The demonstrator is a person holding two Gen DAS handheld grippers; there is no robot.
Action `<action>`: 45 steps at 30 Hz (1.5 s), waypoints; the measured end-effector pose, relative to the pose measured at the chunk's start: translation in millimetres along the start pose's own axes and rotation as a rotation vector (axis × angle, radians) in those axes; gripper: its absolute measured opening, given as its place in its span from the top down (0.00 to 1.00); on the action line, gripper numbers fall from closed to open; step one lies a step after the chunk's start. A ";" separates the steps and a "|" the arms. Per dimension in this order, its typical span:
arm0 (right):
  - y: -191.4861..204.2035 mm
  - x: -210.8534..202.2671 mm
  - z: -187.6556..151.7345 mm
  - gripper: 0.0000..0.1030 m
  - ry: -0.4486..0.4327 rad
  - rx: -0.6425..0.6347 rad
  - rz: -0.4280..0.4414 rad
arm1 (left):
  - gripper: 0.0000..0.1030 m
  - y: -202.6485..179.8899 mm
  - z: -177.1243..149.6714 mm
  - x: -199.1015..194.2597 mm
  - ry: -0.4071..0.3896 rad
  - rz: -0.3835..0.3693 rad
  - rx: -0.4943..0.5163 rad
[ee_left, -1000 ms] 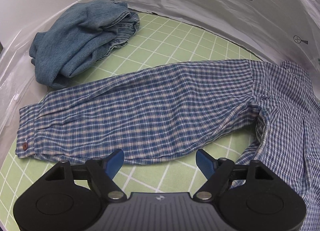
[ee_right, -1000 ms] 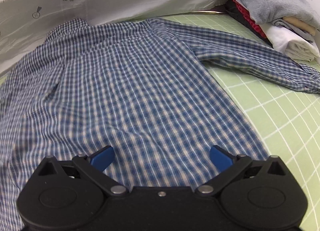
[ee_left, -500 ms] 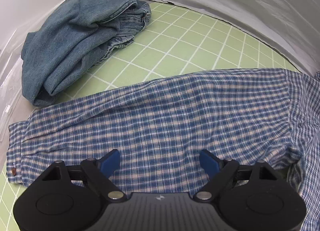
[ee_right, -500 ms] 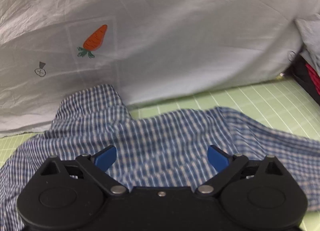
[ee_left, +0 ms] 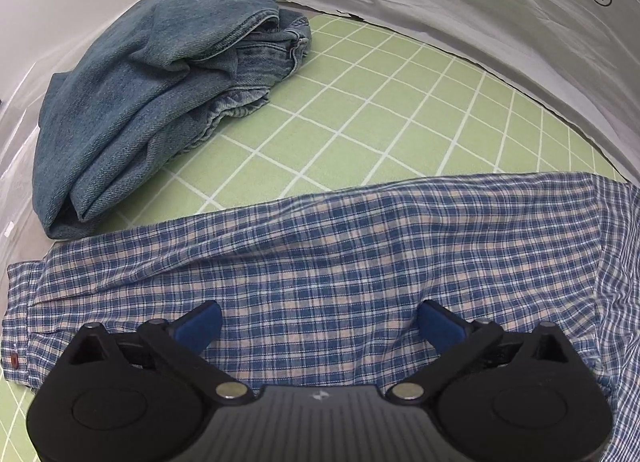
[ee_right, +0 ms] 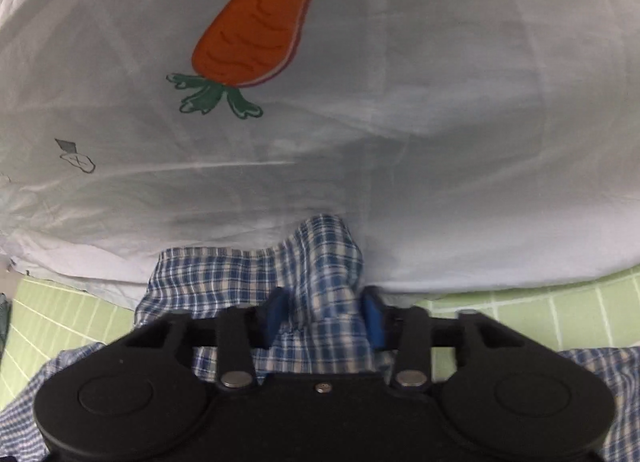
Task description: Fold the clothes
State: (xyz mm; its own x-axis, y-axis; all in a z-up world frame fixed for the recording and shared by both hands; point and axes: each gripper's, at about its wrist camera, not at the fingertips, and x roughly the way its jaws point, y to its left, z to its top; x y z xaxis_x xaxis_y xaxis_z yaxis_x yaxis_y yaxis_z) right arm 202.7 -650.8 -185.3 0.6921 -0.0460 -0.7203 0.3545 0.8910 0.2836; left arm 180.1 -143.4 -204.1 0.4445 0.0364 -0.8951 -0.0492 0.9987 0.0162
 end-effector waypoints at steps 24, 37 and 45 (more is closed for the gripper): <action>38.5 -120.4 -116.0 0.12 -0.132 -0.188 -0.293 | 0.00 -6.3 -10.2 -46.4 -0.072 -0.063 0.073; -22.0 -225.7 -255.7 0.02 0.020 0.096 -0.442 | 0.00 -77.0 -59.4 -91.5 -0.118 -0.308 0.341; -50.5 -244.7 -258.1 0.00 0.017 0.159 -0.491 | 0.00 -76.9 -61.6 -67.9 -0.081 -0.190 0.344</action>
State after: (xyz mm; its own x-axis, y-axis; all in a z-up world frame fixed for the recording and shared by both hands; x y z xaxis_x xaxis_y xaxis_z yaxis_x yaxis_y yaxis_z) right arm -146.8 -567.9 -186.7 0.4105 -0.4331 -0.8024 0.7272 0.6864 0.0016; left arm 98.5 -224.9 -172.0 0.4866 -0.1607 -0.8587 0.3369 0.9414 0.0148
